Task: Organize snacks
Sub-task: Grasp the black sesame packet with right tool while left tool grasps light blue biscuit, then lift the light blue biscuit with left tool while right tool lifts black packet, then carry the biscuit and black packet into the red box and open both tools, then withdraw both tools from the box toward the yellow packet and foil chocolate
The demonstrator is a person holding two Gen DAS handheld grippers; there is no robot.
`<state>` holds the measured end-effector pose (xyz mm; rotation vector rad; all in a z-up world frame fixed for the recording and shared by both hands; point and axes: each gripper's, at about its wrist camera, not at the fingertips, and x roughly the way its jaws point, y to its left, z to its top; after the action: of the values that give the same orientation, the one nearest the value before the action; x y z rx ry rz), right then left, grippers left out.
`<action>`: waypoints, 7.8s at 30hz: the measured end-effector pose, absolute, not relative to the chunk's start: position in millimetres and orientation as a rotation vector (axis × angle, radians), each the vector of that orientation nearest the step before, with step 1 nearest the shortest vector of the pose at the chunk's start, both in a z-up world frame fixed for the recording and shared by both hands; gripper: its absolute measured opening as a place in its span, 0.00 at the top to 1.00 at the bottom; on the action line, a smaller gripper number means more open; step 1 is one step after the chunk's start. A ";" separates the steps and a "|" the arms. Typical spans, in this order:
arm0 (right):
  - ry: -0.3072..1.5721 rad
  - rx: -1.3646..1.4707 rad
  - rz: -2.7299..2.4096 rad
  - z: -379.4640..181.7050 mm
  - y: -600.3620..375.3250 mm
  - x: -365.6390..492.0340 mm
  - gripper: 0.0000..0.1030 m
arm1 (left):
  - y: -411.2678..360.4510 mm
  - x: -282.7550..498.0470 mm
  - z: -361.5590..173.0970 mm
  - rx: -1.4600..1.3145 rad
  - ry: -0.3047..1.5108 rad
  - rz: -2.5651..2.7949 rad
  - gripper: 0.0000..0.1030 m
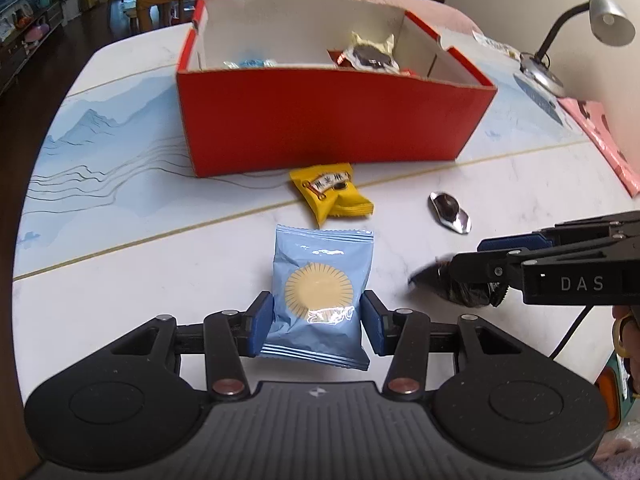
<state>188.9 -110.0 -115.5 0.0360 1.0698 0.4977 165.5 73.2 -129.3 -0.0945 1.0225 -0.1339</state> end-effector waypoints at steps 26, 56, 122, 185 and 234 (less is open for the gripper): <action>1.129 -0.314 0.734 -125.6 -103.0 192.5 0.63 | 87.9 151.0 -123.4 -0.134 1.000 -0.102 0.54; 1.078 -0.355 0.656 -144.4 -94.5 189.5 0.65 | 88.1 152.3 -123.2 -0.143 1.003 -0.079 0.55; 0.946 -0.230 0.566 -76.7 -60.3 374.9 0.65 | 75.4 379.2 -94.5 0.042 1.091 0.035 0.54; 0.719 -0.032 0.581 -18.3 -141.5 203.6 0.01 | 82.6 191.0 -27.4 -0.160 0.762 -0.093 0.27; 1.058 -0.353 0.659 -152.0 -113.2 254.7 0.49 | 34.3 290.8 -163.0 -0.065 1.144 0.014 0.39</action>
<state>254.7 -113.2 -152.0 -0.3530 1.0584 0.6586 290.8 34.3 -163.0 -0.0655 1.1443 0.0140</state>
